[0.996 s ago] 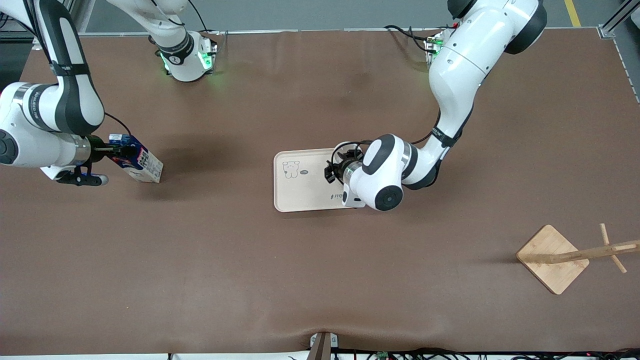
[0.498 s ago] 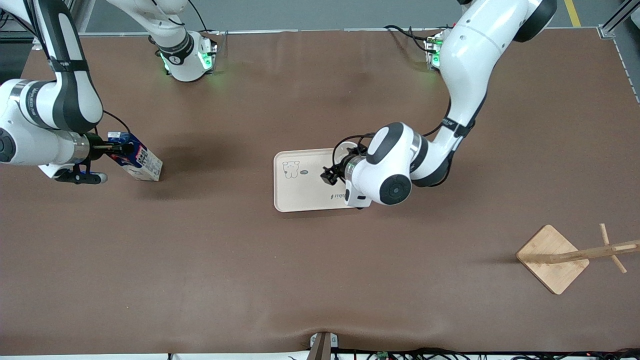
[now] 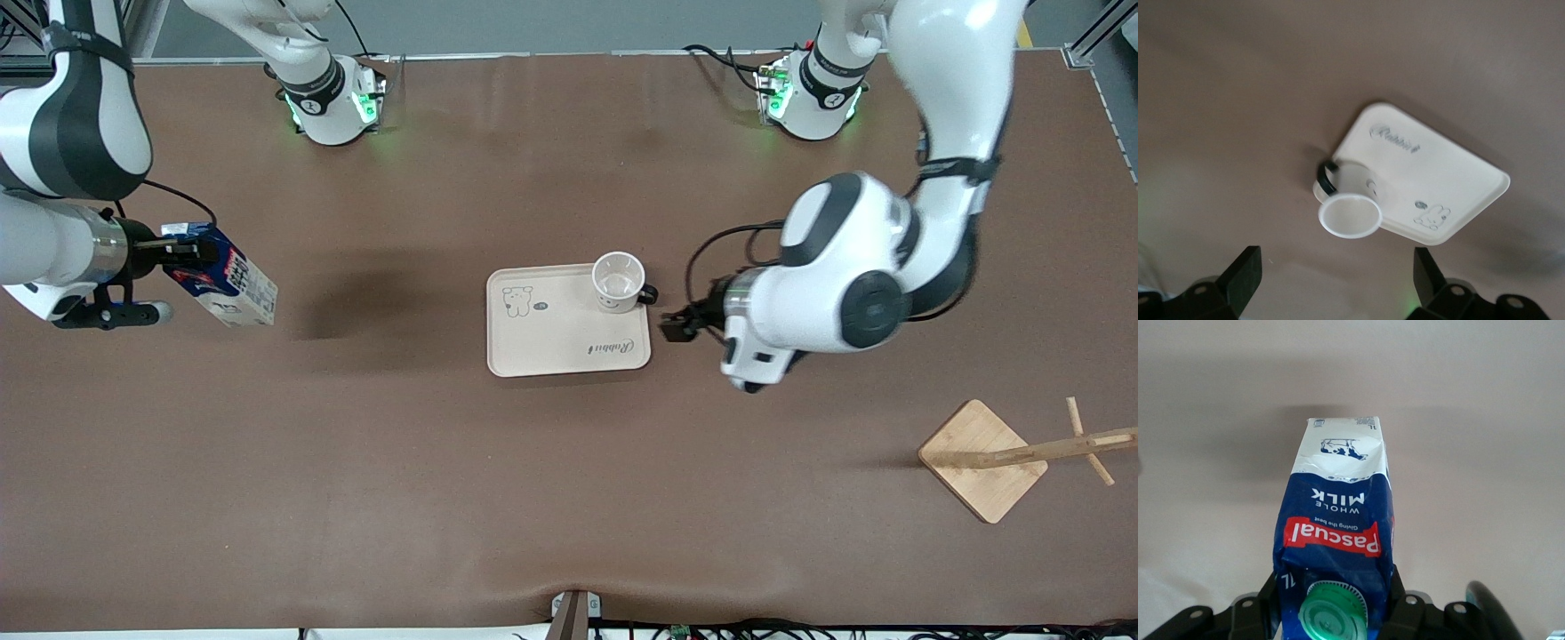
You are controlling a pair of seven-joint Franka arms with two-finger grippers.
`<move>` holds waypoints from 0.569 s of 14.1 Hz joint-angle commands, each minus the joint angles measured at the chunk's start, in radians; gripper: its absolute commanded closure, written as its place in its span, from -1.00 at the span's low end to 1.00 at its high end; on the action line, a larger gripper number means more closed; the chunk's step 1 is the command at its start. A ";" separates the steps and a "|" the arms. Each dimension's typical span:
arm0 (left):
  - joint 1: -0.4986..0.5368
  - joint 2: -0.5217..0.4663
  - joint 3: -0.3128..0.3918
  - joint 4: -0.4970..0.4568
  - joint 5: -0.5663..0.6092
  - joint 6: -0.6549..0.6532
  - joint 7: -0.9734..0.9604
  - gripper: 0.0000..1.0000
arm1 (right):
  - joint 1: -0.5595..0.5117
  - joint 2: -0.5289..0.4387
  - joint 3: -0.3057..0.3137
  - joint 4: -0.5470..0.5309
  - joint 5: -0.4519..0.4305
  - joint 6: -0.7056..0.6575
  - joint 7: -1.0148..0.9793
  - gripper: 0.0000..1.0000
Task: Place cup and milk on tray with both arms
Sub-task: 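Raise the left gripper away while the right gripper carries the milk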
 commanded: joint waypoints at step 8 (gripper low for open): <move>0.179 -0.208 0.002 -0.026 0.367 -0.013 0.261 -1.00 | 0.411 0.351 -0.002 0.390 0.181 -0.033 0.612 1.00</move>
